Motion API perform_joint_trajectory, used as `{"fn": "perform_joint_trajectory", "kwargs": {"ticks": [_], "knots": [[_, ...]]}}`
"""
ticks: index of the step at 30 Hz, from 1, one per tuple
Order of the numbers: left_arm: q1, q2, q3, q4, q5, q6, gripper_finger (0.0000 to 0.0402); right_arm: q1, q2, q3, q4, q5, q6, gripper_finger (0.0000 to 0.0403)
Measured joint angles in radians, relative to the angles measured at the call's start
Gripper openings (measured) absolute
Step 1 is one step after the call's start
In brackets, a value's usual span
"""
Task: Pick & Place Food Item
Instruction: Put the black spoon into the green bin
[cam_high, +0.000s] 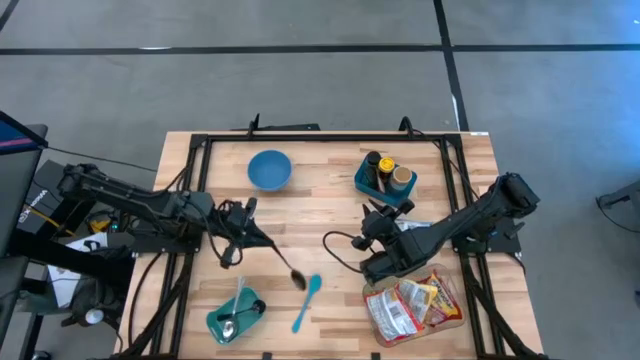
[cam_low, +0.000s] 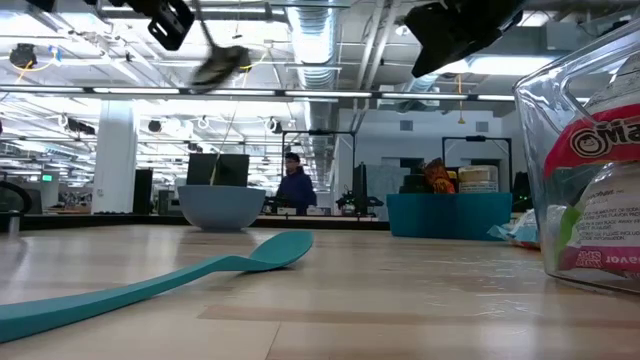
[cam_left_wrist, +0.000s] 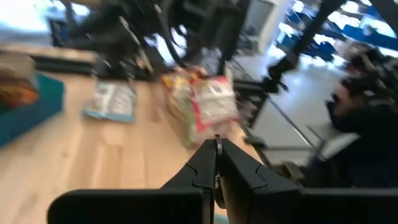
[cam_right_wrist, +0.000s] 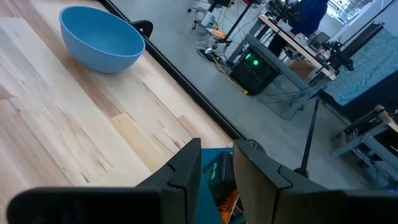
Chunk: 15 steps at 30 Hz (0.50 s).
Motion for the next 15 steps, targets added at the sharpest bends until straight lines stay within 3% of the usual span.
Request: {"fn": "perform_joint_trajectory", "kwargs": {"ticks": [5, 15], "knots": [[0.0, 0.0, 0.073, -0.126, 0.081, -0.064, 0.0004, 0.001, 0.0, 0.0, 0.004, 0.0, 0.0, 0.0087], [0.0, 0.0, 0.225, -0.42, 0.107, -0.214, 0.0006, -0.002, 0.0, 0.0, 0.008, 0.0, 0.0, 0.0087]]}}
